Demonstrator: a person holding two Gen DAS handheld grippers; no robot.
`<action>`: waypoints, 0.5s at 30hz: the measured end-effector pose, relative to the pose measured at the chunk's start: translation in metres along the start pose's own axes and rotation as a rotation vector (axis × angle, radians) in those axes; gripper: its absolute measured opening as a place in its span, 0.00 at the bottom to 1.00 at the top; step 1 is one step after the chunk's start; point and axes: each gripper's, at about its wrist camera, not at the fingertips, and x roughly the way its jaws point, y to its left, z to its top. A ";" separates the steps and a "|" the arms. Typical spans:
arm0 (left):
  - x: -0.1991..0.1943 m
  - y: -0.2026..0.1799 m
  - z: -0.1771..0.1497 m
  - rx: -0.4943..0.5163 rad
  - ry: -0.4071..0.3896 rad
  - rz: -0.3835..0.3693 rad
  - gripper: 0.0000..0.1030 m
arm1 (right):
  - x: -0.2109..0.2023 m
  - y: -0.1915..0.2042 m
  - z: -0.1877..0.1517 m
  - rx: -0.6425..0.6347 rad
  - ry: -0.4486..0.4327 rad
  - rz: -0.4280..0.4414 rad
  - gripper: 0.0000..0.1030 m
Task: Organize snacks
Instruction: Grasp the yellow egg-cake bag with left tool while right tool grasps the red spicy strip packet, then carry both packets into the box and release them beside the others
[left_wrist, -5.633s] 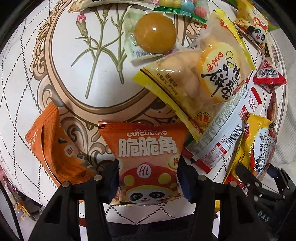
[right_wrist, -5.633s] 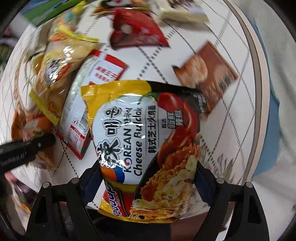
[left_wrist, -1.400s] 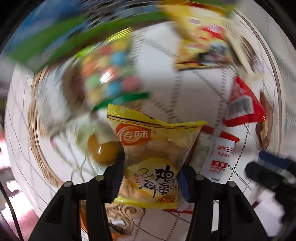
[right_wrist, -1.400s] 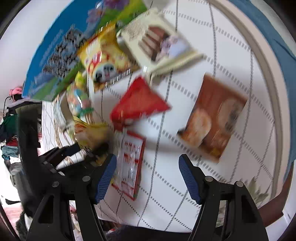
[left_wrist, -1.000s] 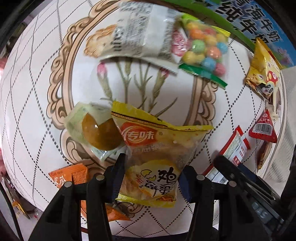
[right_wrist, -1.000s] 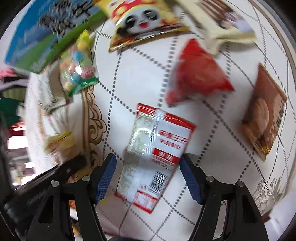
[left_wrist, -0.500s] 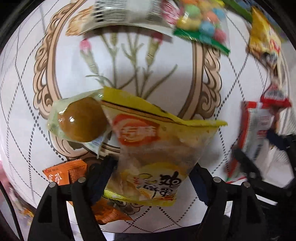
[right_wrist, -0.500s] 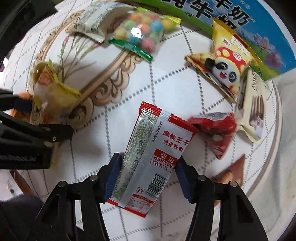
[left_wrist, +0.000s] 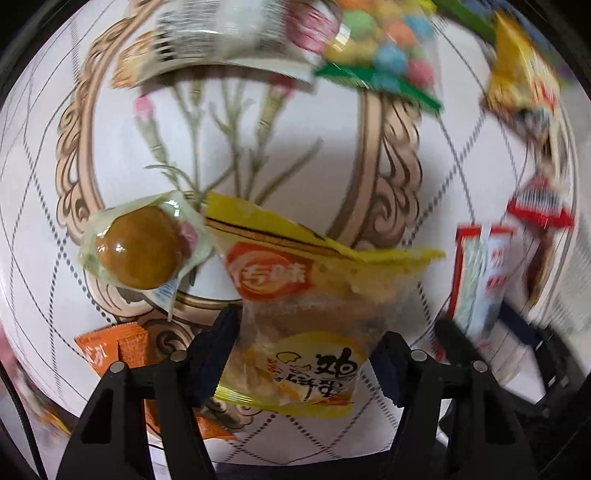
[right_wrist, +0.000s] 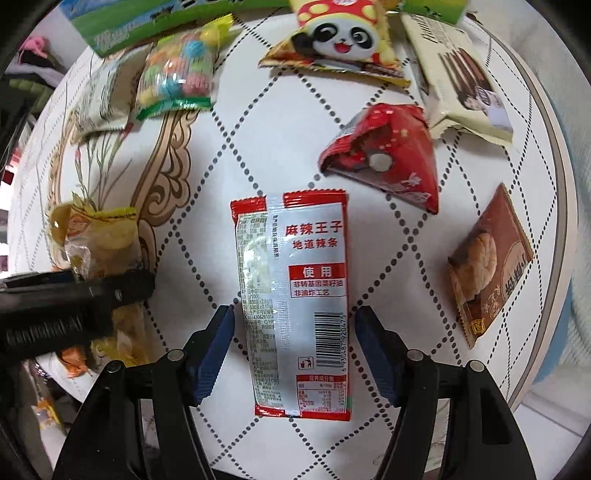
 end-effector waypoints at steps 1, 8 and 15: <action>0.002 -0.004 -0.001 0.022 0.001 0.018 0.64 | 0.002 0.003 -0.001 -0.010 0.000 -0.007 0.69; -0.005 -0.019 -0.025 -0.019 -0.074 0.021 0.49 | 0.015 0.002 -0.007 -0.035 -0.030 -0.022 0.50; -0.052 0.001 -0.038 -0.013 -0.121 -0.006 0.47 | -0.020 0.002 -0.032 -0.068 -0.100 0.044 0.45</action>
